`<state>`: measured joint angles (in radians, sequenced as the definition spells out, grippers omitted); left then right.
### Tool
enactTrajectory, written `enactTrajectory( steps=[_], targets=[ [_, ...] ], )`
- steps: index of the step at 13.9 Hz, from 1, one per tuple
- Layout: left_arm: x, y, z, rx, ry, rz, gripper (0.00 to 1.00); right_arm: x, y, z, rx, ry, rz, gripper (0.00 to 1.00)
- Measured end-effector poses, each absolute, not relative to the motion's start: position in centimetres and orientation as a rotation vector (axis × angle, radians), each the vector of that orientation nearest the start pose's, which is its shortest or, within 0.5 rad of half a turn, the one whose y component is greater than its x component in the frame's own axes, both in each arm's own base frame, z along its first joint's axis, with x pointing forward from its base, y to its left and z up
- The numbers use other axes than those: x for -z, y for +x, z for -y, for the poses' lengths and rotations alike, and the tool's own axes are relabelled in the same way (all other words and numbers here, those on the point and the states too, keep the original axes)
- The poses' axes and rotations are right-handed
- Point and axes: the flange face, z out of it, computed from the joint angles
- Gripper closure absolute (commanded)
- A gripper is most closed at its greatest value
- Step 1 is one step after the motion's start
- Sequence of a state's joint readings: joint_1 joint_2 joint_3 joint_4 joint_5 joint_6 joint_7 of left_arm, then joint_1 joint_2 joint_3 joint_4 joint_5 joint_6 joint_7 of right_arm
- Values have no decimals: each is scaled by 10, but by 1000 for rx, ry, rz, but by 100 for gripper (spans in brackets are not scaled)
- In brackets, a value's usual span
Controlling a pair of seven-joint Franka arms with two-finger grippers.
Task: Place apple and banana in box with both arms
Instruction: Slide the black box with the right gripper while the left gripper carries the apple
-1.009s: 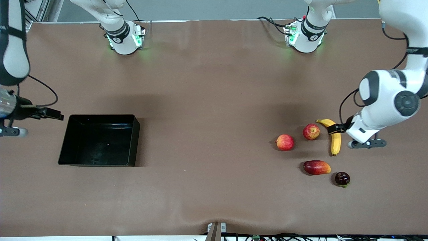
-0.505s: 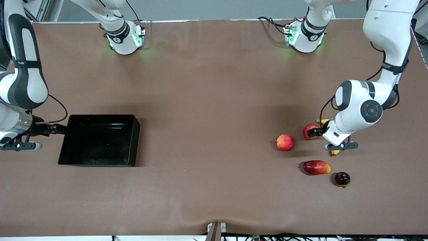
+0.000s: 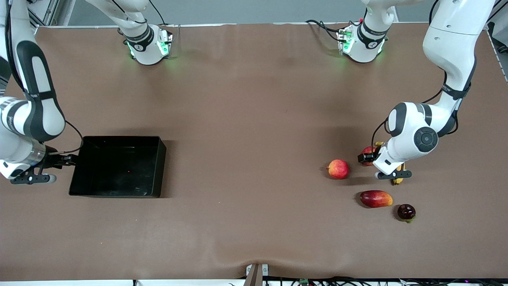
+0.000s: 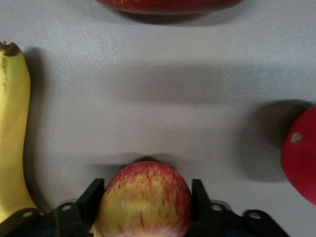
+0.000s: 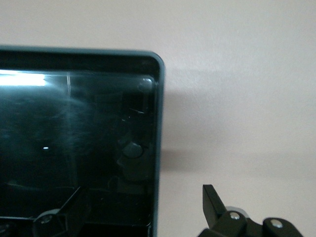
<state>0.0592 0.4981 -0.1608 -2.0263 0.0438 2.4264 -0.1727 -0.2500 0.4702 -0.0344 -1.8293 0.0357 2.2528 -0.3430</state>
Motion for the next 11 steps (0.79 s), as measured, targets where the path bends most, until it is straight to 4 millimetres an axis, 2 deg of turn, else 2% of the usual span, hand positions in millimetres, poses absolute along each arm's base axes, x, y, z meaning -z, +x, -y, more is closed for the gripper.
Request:
enactTrajectory(
  steps=[2,4,6,8,9,10,11],
  targets=[
    [-197,589,60,-151,-3174,80,100,-256,616,179,-78,-3113,57,0],
    [-210,591,60,-166,-3168,75,100,-244,616,178,-85,-3112,58,0],
    [-238,593,63,-167,-3162,61,100,-234,615,178,-104,-3108,59,0],
    [-276,594,68,-136,-3157,48,100,-228,614,177,-119,-3104,59,0],
    [-295,594,70,-123,-3153,41,100,-225,614,177,-127,-3103,59,34],
    [-311,593,75,-120,-3151,34,100,-223,613,177,-132,-3101,59,73],
    [-327,592,84,-129,-3148,42,100,-221,613,177,-137,-3100,59,99]
  ],
)
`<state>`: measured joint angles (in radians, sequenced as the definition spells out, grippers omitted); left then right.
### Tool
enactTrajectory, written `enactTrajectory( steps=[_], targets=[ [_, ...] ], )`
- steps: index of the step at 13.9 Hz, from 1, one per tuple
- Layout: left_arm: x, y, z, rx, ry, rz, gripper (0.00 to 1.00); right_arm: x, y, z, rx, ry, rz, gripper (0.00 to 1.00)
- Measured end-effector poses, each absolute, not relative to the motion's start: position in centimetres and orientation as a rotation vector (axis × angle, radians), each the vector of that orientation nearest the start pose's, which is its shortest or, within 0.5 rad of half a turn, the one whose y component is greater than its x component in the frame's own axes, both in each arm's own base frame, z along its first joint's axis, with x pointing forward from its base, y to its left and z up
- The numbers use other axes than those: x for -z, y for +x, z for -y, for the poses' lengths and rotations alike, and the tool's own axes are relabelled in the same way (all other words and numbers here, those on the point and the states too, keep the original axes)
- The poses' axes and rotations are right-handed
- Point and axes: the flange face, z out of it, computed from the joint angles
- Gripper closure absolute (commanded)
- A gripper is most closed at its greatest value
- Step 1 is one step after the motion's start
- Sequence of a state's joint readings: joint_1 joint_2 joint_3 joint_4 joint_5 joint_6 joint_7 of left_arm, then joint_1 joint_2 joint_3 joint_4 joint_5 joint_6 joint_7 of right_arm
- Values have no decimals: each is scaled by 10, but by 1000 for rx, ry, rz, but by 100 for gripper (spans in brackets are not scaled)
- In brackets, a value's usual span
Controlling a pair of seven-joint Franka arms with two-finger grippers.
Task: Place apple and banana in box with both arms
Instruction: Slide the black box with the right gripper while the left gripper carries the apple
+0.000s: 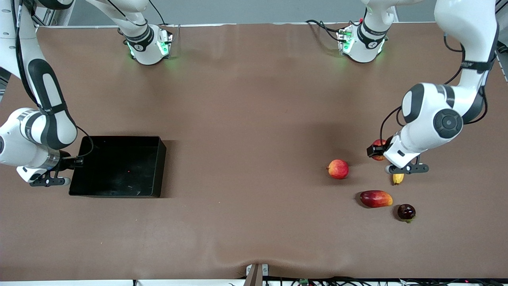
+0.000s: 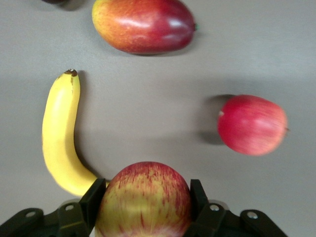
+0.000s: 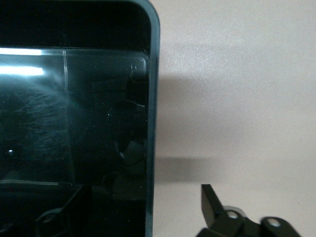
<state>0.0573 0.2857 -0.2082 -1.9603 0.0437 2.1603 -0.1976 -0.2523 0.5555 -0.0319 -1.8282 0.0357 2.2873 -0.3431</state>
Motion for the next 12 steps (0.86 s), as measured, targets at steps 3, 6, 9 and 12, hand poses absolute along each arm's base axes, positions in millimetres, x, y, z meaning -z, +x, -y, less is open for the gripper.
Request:
enactTrajectory(
  steps=[3,6,9,12],
  targets=[
    [-361,590,125,-149,-3146,120,100,-221,613,177,-149,-3097,60,100],
    [-384,589,171,-104,-3167,173,100,-224,616,177,-138,-3099,61,100],
    [-407,591,205,-40,-3191,241,100,-228,619,177,-125,-3101,61,100],
    [-425,594,238,8,-3211,312,100,-237,621,177,-141,-3096,70,100]
  ],
)
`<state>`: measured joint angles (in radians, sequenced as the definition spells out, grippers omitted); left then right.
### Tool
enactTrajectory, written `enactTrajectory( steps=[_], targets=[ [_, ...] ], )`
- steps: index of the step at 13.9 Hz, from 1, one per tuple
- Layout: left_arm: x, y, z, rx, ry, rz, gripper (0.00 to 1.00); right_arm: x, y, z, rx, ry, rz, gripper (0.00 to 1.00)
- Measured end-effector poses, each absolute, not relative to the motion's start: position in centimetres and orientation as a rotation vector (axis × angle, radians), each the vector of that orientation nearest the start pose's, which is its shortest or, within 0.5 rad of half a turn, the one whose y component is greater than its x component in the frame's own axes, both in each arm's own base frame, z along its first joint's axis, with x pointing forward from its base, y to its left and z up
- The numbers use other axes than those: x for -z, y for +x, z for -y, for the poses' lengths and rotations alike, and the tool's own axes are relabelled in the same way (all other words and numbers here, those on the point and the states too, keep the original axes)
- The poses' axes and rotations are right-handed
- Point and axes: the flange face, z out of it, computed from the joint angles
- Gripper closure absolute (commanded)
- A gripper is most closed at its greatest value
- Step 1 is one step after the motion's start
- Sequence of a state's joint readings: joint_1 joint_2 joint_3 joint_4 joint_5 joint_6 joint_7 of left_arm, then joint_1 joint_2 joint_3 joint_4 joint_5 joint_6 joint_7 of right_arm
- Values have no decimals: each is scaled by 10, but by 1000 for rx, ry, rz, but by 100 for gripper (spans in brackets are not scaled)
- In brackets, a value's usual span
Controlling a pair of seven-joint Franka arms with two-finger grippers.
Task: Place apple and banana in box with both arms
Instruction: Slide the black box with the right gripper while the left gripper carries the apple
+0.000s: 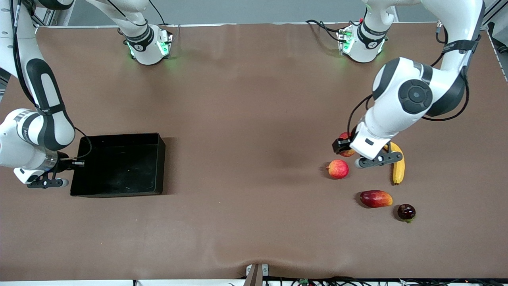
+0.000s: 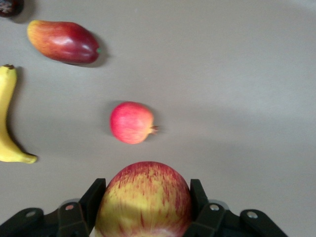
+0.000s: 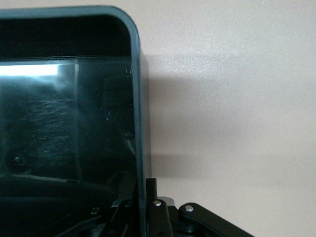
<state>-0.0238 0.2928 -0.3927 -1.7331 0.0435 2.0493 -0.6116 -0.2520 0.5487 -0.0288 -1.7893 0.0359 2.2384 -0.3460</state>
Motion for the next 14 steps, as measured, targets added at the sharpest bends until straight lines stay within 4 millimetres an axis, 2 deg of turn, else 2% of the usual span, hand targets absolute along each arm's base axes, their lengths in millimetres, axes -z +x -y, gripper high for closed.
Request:
enactTrajectory(
  steps=[3,5,8,12,14],
  targets=[
    [-436,596,264,35,-3229,361,100,-271,625,160,-192,-3076,91,100],
    [-440,598,274,46,-3238,391,100,-301,630,122,-207,-3075,101,100],
    [-438,600,292,34,-3244,463,100,-329,635,35,-226,-3086,103,100],
    [-422,595,327,-19,-3239,546,100,-331,628,-90,-245,-3056,42,100],
    [-413,591,340,-46,-3234,559,100,-333,620,-140,-255,-2993,-14,100]
  ],
)
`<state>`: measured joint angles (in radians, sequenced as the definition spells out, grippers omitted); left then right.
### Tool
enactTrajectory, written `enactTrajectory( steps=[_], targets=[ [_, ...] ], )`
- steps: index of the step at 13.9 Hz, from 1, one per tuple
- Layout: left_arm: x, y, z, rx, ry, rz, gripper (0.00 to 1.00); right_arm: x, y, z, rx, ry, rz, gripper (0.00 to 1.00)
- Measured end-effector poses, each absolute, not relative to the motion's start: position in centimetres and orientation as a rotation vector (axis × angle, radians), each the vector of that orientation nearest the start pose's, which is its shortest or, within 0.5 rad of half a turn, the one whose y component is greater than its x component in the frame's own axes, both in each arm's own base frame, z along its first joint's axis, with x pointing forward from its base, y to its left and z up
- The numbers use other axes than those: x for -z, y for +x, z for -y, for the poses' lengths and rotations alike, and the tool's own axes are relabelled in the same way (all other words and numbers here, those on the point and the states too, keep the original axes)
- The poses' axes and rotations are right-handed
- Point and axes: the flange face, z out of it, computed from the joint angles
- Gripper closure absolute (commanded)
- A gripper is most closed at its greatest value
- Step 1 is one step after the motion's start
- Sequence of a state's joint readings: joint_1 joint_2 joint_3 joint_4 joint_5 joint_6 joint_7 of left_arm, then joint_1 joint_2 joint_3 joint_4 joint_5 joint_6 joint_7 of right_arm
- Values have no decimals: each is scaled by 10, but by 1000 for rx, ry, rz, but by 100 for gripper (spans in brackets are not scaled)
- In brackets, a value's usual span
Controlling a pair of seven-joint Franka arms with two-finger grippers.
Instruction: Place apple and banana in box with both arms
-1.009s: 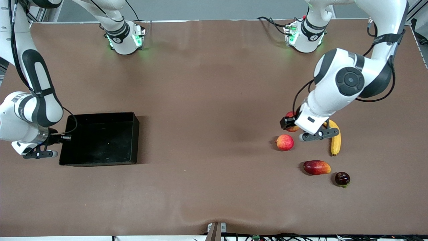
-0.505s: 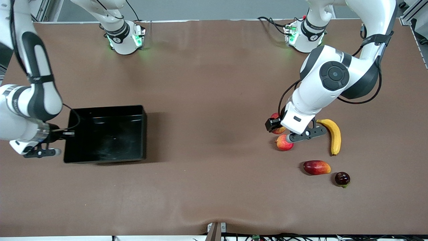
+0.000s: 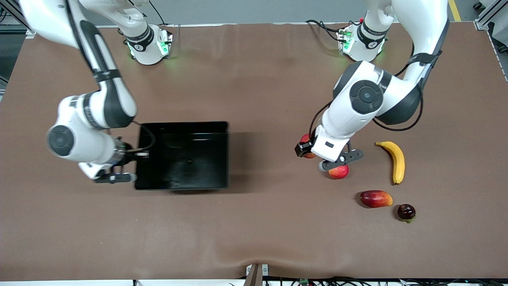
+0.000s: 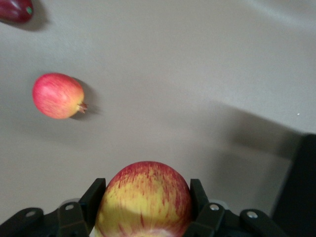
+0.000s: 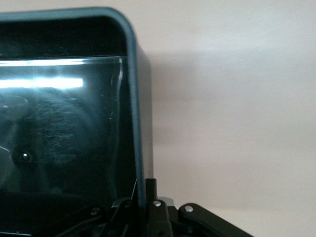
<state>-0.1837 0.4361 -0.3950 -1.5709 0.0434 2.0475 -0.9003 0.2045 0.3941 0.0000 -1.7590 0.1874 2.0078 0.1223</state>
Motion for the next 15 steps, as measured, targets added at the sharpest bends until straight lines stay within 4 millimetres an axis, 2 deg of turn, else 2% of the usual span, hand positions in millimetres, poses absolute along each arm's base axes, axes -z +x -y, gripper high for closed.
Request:
enactTrajectory(
  steps=[5,7,12,15],
  targets=[
    [-404,580,375,-80,-3223,654,100,-333,600,-236,-216,-2968,-152,100],
    [-403,584,385,-84,-3231,683,100,-320,589,-274,-201,-2973,-179,100],
    [-394,586,395,-106,-3232,693,100,-279,565,-343,-145,-2974,-239,100],
    [-370,580,406,-159,-3205,722,100,-252,539,-395,-94,-2959,-294,100]
  ],
)
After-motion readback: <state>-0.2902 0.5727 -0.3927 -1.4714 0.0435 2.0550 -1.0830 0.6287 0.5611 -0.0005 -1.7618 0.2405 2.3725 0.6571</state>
